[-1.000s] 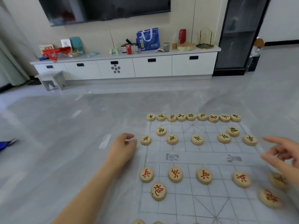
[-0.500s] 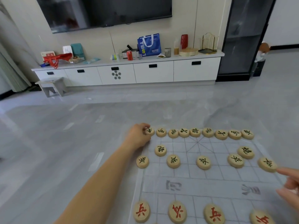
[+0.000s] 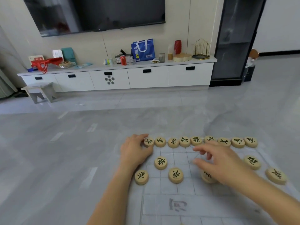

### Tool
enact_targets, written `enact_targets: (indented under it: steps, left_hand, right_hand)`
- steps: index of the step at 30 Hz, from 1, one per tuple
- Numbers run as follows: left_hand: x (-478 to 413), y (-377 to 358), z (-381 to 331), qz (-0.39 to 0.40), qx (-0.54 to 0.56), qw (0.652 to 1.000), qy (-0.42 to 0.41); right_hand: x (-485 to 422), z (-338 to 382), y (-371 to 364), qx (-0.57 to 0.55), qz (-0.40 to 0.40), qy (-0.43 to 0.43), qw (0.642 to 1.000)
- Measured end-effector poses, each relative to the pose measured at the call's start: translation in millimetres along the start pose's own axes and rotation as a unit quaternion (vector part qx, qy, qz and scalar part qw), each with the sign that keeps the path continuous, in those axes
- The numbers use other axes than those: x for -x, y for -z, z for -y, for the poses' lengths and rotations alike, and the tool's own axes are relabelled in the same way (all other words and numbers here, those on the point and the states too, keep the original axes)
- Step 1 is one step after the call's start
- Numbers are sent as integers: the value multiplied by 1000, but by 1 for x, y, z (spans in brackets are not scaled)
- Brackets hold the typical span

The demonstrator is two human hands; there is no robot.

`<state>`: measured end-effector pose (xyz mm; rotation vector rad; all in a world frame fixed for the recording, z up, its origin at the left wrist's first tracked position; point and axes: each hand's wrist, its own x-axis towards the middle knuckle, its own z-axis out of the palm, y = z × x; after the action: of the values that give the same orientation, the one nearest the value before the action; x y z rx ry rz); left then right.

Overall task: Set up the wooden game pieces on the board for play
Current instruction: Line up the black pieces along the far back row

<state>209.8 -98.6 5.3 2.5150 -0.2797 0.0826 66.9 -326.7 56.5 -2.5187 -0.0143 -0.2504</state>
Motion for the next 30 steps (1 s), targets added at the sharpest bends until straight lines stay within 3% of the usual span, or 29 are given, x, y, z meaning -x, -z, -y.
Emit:
enact_targets:
  steps: [8, 14, 21, 30]
  left_hand:
    - [2, 1, 1, 3, 5, 1000, -31]
    - [2, -2, 0, -30, 19, 999, -15]
    - [3, 4, 0, 3, 28, 999, -20]
    - [3, 2, -2, -21, 33, 999, -5]
  right_hand:
    - [-99, 25, -67, 142, 45, 4, 989]
    - [-114, 24, -76, 143, 77, -11, 987]
    - [-117, 24, -74, 139, 80, -11, 987]
    - [-116, 21, -68, 140, 98, -25, 985]
